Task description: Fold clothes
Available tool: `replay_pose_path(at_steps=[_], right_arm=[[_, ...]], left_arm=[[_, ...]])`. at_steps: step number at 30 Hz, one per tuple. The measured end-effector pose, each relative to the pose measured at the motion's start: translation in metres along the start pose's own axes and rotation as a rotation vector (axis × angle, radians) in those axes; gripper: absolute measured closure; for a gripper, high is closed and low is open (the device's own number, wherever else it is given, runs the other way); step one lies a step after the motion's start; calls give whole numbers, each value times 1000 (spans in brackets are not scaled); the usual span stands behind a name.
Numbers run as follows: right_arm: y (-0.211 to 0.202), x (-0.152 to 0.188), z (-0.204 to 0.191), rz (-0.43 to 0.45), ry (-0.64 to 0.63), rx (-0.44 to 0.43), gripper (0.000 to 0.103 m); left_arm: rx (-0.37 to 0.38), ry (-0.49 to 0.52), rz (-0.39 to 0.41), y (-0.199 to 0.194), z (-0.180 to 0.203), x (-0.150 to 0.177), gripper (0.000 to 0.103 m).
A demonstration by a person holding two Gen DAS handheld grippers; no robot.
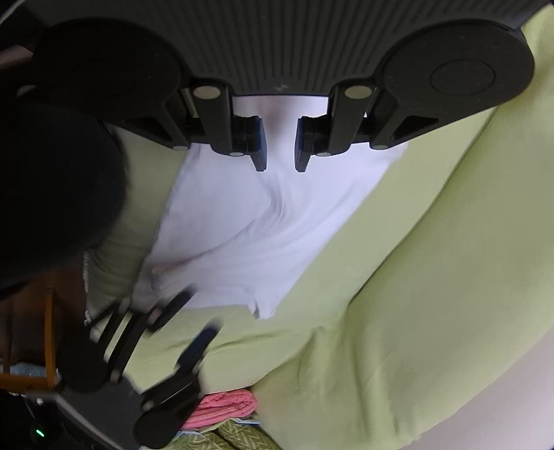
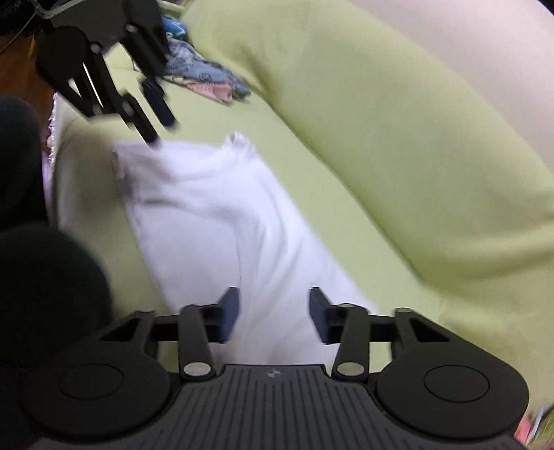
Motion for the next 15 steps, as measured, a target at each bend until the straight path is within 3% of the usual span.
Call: replay_pose_path(at_steps=[3,6,14,15], right_arm=[[14,-17,-26,36,-139,27,83],[25,-15,-21,44,-168,6,86],[49,-5,-9,11,-280,-49,86],[51,-4,-8,8,-294,-58,94]], left_arm=[[-31,48,-73,36,11,-10,87],[-41,19,-122,56,6,-13,87],[6,1,-146,68,-4,-8,90],[10,-1,-144,68,-5,-7,90]])
Point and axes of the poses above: each gripper's, at about its wrist camera, not at the fingertips, and y roughly the way its jaws point, z to its right, x to its underside, the point moved 2 cm from there along y, roughly the way its jaws point, and after that the axes turned 11 degrees about x, right-handed, at the moved point
